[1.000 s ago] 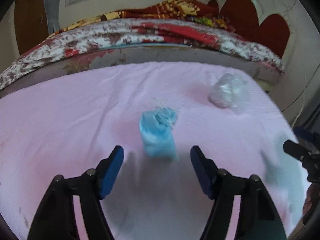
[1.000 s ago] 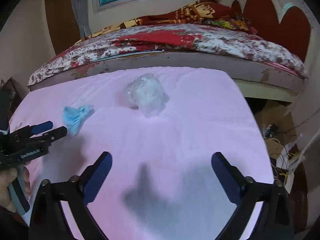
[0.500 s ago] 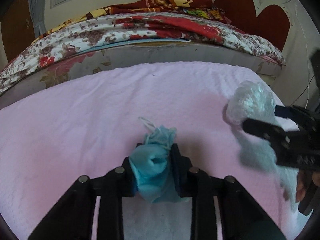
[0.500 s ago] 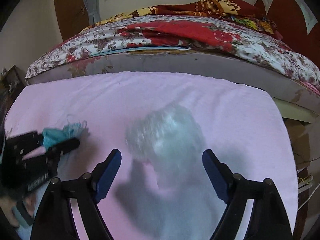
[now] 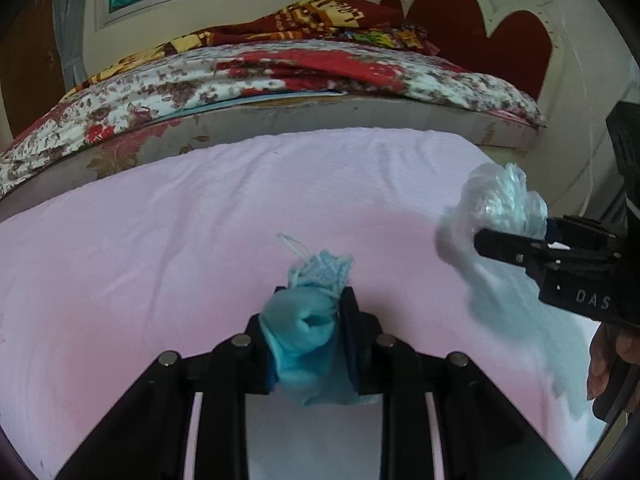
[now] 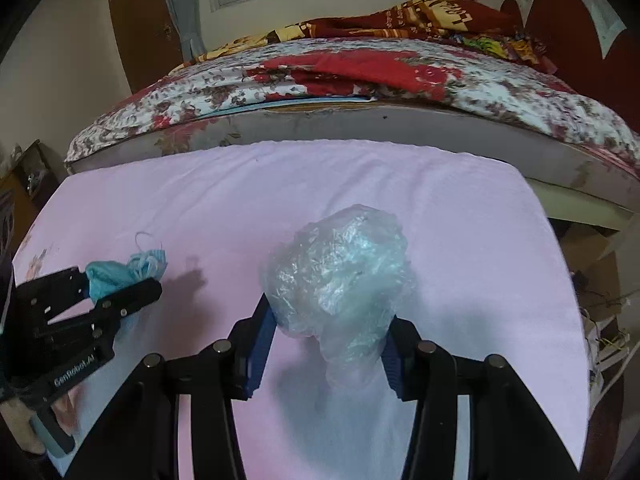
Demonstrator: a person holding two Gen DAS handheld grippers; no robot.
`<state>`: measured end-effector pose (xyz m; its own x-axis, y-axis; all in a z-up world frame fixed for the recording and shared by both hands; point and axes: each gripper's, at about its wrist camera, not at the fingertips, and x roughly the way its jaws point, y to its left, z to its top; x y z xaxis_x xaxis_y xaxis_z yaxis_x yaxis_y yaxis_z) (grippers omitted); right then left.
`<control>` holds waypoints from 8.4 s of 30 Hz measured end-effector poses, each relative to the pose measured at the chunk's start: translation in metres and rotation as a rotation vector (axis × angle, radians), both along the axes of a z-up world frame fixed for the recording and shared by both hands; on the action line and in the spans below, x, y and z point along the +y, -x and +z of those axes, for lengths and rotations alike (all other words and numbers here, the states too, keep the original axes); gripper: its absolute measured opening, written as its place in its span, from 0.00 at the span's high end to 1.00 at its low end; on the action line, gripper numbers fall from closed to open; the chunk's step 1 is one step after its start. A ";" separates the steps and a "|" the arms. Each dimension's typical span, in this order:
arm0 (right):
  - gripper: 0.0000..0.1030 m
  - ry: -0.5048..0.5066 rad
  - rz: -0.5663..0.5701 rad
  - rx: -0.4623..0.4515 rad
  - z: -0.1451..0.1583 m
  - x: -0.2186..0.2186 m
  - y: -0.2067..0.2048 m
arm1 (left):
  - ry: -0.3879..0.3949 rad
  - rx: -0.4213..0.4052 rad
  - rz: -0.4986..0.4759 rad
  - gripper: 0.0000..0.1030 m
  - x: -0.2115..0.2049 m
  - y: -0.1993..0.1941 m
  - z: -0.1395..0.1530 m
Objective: Collect trash
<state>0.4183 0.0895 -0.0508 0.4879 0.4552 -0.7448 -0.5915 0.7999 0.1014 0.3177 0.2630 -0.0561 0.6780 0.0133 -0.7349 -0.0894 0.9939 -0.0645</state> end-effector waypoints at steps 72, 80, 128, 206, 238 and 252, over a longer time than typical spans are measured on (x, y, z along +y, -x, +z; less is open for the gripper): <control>0.51 0.006 -0.531 -0.003 -0.016 -0.476 0.304 | 0.030 0.003 -0.641 0.74 -0.387 0.188 -0.003; 0.51 0.013 -0.529 0.066 -0.052 -0.492 0.305 | 0.037 0.063 -0.700 0.74 -0.415 0.180 -0.029; 0.00 0.106 -0.584 0.071 -0.088 -0.467 0.297 | -0.034 0.065 -0.491 0.01 -0.370 0.197 -0.047; 0.00 -0.039 -0.687 -0.258 0.118 -0.381 0.507 | -0.086 -0.318 -0.311 0.01 -0.297 0.370 0.110; 0.00 -0.036 -0.680 -0.262 0.122 -0.384 0.505 | -0.095 -0.325 -0.304 0.01 -0.302 0.368 0.116; 0.00 -0.035 -0.680 -0.262 0.122 -0.384 0.505 | -0.104 -0.329 -0.303 0.01 -0.304 0.369 0.117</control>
